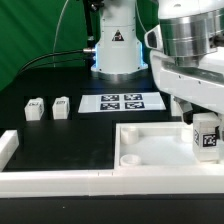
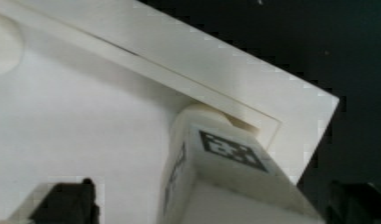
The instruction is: Assemble one leg
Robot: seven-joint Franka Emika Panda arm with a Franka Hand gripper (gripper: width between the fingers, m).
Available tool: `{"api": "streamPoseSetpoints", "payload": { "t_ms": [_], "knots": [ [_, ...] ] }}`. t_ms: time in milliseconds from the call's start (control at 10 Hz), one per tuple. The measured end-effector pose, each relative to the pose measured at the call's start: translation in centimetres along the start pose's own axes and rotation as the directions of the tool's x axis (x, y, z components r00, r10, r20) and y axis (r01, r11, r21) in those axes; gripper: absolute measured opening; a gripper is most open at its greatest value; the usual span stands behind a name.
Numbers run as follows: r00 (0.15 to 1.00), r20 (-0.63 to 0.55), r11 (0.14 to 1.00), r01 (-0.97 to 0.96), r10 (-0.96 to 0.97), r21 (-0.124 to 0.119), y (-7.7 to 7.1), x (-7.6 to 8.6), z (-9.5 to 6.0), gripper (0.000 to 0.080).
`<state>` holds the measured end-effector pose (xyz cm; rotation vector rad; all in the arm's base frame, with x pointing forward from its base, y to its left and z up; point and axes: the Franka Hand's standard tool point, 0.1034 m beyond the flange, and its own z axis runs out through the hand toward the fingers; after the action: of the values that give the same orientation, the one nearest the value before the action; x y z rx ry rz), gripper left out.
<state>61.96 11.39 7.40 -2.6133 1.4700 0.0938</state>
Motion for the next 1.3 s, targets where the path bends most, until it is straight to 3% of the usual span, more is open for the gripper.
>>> {"api": "streamPoseSetpoints", "payload": {
  "t_ms": [200,500,900,1300],
  "knots": [
    [0.972,0.004,0.972,0.233,-0.233,-0.025,0.12,-0.25,0.03,0.0649],
    [0.858,0.016,0.857,0.513,-0.513,-0.046,0.08,-0.55,-0.07,0.0649],
    [0.537,0.059,0.535,0.844,-0.842,-0.048,0.14,0.07,-0.19,0.0649],
    [0.507,0.061,0.505,0.862,-0.860,-0.046,0.15,0.06,-0.16,0.0649]
  ]
}}
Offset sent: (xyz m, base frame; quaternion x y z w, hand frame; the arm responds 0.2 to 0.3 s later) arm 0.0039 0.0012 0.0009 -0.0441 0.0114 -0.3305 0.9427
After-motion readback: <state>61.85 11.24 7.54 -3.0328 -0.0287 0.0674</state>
